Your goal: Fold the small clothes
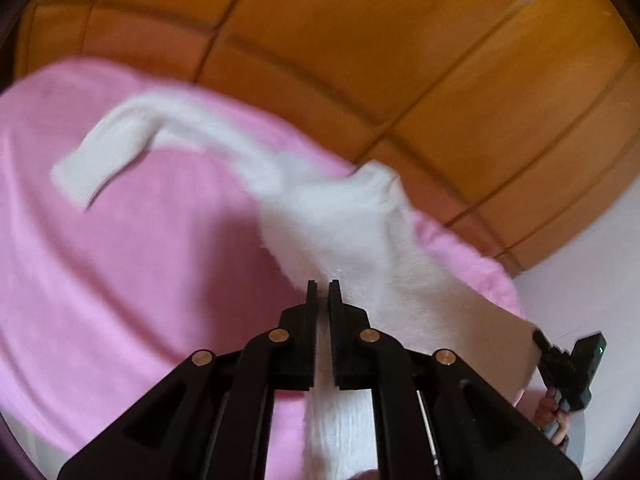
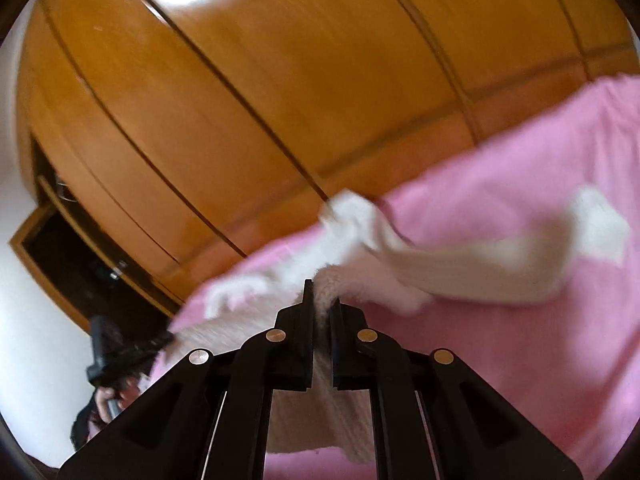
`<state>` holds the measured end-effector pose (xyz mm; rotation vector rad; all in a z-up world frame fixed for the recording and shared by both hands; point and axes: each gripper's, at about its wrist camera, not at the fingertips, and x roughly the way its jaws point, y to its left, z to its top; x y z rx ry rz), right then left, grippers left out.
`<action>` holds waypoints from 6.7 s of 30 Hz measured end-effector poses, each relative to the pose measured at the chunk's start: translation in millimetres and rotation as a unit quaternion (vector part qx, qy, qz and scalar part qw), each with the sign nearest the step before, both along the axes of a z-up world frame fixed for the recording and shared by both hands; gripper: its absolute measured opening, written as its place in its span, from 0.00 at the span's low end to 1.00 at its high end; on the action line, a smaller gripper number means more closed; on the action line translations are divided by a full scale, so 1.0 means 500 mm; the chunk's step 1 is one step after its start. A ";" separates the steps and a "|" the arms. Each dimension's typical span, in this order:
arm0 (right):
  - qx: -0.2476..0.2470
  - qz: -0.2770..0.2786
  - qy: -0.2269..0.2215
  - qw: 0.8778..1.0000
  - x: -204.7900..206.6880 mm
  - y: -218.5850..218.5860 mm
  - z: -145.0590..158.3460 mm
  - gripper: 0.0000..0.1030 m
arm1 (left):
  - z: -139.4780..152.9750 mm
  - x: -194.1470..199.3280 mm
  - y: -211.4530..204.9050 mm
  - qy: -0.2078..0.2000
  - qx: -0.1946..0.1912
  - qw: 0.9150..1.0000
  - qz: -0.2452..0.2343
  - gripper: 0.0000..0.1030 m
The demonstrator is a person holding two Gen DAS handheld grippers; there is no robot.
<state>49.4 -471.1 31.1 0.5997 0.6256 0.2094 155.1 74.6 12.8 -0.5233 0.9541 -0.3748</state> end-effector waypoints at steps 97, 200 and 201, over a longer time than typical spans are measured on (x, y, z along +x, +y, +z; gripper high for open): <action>-0.145 -0.487 0.128 0.852 0.097 -0.730 0.034 0.00 | -0.154 -0.093 -0.355 0.032 0.136 0.975 -0.175 0.52; -0.272 0.037 0.094 0.957 0.173 0.292 -0.334 0.89 | -0.227 0.237 0.388 0.085 -0.047 0.945 0.313 0.05; -0.272 0.038 0.094 0.957 0.171 0.290 -0.333 0.89 | -0.208 0.234 0.390 0.076 -0.036 0.947 0.311 0.05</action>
